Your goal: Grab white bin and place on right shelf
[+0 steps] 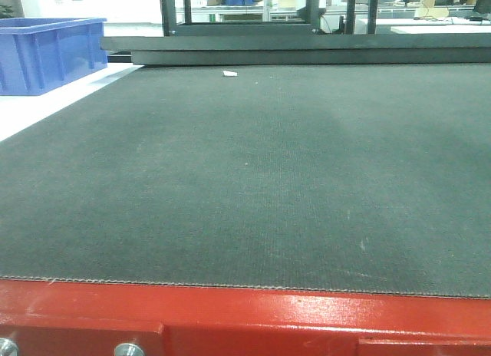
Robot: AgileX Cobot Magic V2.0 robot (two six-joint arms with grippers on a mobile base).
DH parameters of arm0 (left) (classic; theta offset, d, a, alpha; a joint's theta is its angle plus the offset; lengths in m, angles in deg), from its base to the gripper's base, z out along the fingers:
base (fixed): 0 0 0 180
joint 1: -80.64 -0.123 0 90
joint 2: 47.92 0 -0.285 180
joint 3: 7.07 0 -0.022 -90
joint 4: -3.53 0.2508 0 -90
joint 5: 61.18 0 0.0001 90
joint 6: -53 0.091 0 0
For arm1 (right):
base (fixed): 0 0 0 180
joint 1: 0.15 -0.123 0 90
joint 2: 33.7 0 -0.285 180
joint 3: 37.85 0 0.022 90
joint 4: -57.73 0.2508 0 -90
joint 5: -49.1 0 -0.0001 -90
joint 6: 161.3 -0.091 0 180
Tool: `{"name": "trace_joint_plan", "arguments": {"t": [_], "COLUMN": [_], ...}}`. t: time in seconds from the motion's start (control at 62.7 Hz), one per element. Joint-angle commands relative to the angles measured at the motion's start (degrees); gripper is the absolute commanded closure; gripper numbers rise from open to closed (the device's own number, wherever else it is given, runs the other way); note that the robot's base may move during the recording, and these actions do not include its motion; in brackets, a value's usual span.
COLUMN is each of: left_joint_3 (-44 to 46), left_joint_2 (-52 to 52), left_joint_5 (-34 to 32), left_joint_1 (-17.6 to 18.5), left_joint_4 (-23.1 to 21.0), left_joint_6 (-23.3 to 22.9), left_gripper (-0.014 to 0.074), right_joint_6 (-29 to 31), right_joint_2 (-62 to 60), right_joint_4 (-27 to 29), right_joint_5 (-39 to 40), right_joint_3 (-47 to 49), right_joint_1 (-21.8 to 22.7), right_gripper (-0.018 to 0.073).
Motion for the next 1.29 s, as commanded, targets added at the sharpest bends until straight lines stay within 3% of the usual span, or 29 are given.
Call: {"name": "trace_joint_plan", "arguments": {"t": [0.0,1.276], "left_joint_3": [2.14,2.14], "left_joint_2": [-3.24,-3.24], "left_joint_5": [12.36,12.36], "left_joint_1": [3.46,3.46], "left_joint_4": [-6.16,-6.16], "left_joint_6": [0.61,0.61], "left_gripper": [0.0684,0.0684], "right_joint_6": [0.48,0.48], "right_joint_2": [-2.67,-2.67], "right_joint_4": [8.01,8.01], "right_joint_5": [-13.45,-13.4], "right_joint_3": [2.19,2.19], "right_joint_1": [-2.11,-2.11], "right_gripper": [0.0314,0.0314]}}
